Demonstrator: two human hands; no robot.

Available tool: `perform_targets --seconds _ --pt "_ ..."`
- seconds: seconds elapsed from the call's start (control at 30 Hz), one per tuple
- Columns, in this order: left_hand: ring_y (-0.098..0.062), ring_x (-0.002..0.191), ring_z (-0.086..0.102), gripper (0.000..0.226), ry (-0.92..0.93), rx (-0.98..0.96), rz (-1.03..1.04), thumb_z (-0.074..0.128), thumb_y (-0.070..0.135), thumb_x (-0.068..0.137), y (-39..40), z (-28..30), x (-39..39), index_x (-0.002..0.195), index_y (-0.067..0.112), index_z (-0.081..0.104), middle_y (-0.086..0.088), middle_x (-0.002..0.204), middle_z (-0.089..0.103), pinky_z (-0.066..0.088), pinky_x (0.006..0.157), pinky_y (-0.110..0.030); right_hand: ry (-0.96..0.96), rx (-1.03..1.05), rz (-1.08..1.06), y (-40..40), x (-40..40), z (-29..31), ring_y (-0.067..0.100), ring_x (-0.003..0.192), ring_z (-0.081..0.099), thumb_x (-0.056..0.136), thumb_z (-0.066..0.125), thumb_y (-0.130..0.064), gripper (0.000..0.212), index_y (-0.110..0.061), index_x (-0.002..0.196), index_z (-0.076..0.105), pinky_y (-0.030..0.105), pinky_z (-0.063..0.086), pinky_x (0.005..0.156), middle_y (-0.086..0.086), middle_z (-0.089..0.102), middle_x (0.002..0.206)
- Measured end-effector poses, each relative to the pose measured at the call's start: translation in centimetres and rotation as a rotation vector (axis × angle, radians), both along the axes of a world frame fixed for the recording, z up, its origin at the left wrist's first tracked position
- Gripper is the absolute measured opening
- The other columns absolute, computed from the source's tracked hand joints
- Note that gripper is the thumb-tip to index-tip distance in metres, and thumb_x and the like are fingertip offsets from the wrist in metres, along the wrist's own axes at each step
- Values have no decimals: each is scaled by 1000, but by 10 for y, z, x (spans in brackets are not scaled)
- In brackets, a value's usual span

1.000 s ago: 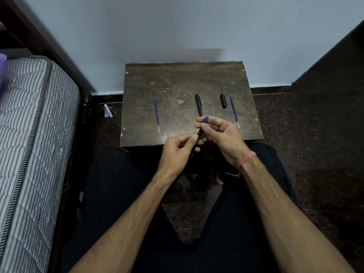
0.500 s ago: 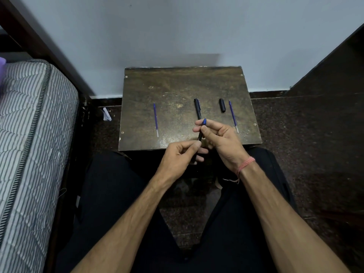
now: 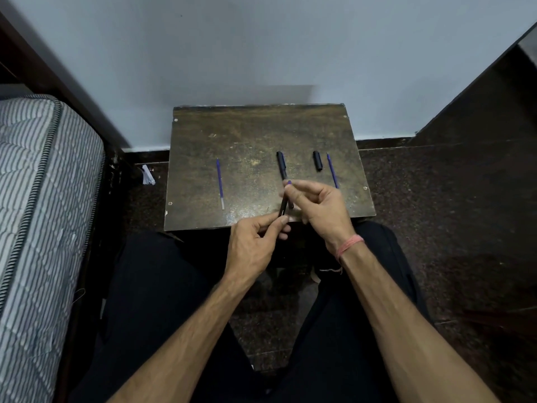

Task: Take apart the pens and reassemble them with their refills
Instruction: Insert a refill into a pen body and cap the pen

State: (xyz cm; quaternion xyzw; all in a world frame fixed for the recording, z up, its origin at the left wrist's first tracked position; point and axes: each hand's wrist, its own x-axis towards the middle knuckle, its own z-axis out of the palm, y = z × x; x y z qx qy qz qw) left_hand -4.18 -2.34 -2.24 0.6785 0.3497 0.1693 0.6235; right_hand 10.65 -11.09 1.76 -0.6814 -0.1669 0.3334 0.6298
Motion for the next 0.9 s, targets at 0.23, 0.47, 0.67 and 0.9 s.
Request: perform_targets --seconds 0.23,0.47,0.67,0.9 --pt "-8 85 85 12 -26 -58 10 79 34 108 0 1 0 109 31 91 12 93 89 66 95 -28 -532 -426 -357 3 74 9 -1 83 76 97 79 -26 15 -34 108 87 16 60 84 -28 79 85" --pt "-6 84 84 13 -5 -83 11 79 34 108 2 3 1 109 29 91 13 94 89 61 88 -14 -838 -797 -19 36 104 12 22 106 78 93 82 -39 20 -36 113 84 36 60 96 -8 85 105" --pt "-8 82 84 15 13 -79 22 78 34 109 5 2 2 104 29 91 13 94 88 61 82 -15 -950 -895 103 50 90 19 27 102 77 89 82 -37 13 -30 100 80 37 62 89 -6 83 100" --pt "-8 82 84 14 6 -96 20 77 35 109 7 -2 2 106 33 90 13 96 89 66 85 -26 -715 -888 36 23 45 18 21 90 78 79 84 -37 29 -28 106 82 35 63 85 -7 83 91"
